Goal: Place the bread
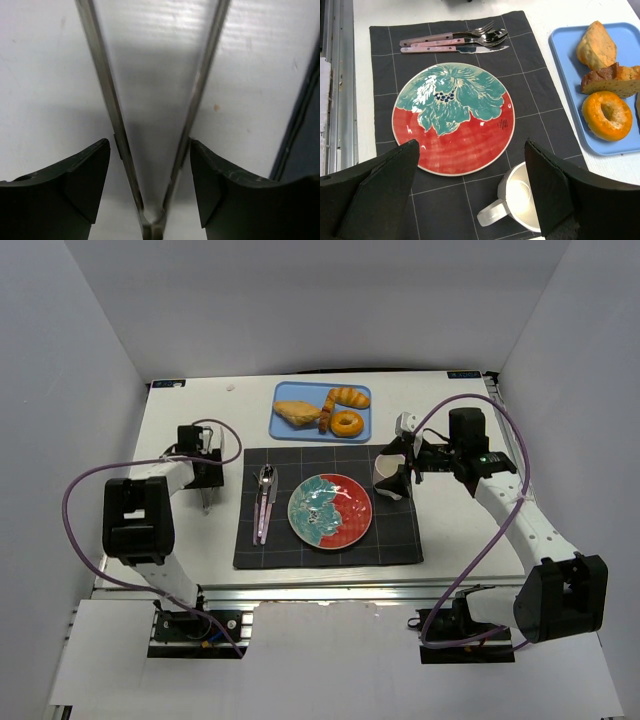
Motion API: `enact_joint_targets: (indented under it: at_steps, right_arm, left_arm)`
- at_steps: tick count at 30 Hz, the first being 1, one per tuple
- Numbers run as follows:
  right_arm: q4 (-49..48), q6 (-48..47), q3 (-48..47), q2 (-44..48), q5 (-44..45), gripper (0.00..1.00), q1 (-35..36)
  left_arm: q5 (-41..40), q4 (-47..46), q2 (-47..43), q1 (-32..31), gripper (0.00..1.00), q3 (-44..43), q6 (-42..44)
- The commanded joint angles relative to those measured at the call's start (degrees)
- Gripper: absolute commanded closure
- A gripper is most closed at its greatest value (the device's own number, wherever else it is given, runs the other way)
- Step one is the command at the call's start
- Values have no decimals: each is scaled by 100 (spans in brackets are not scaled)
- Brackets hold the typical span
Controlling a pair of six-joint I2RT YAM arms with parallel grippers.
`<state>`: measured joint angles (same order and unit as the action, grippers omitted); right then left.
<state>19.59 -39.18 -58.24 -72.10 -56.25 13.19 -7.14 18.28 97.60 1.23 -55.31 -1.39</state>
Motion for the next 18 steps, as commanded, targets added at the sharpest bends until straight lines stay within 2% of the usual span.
enact_joint_targets:
  at_steps: [1, 3, 6, 9, 12, 13, 16, 18]
  right_arm:
    - [-87, 7, -3, 143, 70, 11, 8]
    - [-87, 7, 5, 152, 114, 11, -1]
    - [-79, -2, -29, 161, 184, 11, -36]
    - [-79, -19, -74, 126, 246, 11, -53]
    - [-87, -28, -126, 99, 263, 11, -80]
    - [-87, -37, -153, 99, 264, 11, -89]
    - [-79, -37, -214, 108, 299, 11, -97]
    - [-79, -37, -232, 152, 342, 11, -132]
  left_arm:
    - [405, -281, 241, 280, 27, -322, 121]
    - [642, -325, 338, 420, 30, -340, 121]
    - [1204, -325, 496, 588, 46, -253, 121]
    - [1276, -457, 400, 597, 50, -34, 121]
    - [1407, -492, 339, 606, 69, 55, 95]
    - [1451, -492, 260, 615, 79, 73, 60]
    - [1811, -527, -116, 615, 87, -6, -273]
    - [2250, -729, -451, 597, 88, -6, -817]
